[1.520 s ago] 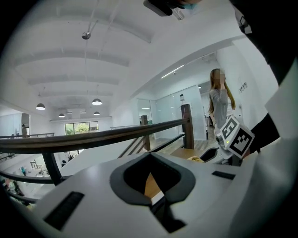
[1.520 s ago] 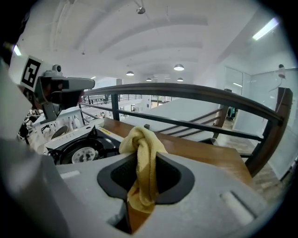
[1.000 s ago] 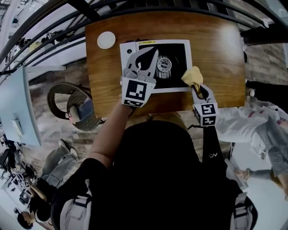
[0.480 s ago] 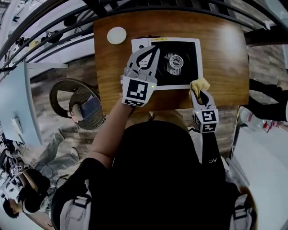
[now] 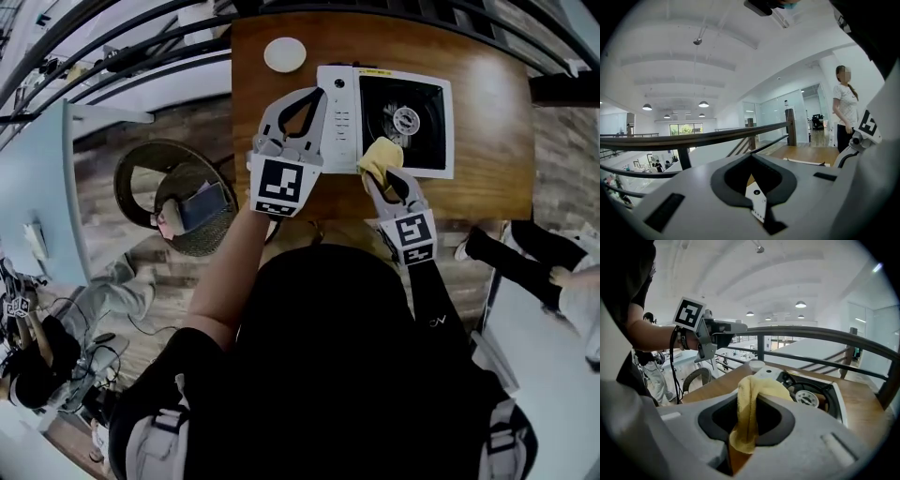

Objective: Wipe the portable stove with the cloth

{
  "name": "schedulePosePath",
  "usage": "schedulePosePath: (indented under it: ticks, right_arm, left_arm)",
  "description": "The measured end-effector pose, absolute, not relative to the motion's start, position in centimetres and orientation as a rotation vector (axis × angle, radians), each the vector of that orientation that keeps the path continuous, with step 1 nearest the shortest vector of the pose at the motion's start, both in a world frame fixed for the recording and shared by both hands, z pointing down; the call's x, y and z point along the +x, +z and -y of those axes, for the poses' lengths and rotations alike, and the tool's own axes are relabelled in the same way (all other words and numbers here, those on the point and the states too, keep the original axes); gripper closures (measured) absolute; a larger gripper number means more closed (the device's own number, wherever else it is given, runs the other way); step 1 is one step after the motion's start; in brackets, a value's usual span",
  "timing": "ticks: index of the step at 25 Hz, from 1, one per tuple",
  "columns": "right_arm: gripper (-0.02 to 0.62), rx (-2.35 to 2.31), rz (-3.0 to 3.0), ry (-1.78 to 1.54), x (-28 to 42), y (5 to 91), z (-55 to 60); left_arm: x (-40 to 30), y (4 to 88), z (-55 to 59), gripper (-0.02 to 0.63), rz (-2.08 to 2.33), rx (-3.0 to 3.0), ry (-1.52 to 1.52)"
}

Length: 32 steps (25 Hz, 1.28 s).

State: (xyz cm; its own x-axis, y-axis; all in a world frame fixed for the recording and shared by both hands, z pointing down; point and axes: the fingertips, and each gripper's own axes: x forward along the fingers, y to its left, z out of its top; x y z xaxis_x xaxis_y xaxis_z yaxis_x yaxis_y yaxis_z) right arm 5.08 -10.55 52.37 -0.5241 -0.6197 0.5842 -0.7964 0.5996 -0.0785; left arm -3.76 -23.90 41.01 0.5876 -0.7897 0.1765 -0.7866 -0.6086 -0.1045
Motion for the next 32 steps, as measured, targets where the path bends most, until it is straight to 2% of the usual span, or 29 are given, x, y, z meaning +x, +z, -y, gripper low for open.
schedulePosePath:
  ticks: [9,15,32]
  right_arm:
    - [0.514,0.934,2.424,0.433,-2.7,51.8,9.7]
    - [0.515,0.951,2.398,0.426,-2.1,51.9,11.3]
    - [0.515,1.092,2.444,0.234,-2.3,48.6,26.1]
  left_arm:
    - [-9.7,41.3,23.1,0.6,-1.502,-2.744,-0.33]
    - [-10.0,41.4,23.5,0.6,-1.511,-2.747,-0.338]
    - [-8.4,39.1,27.6,0.6,-1.544,-2.676,-0.312]
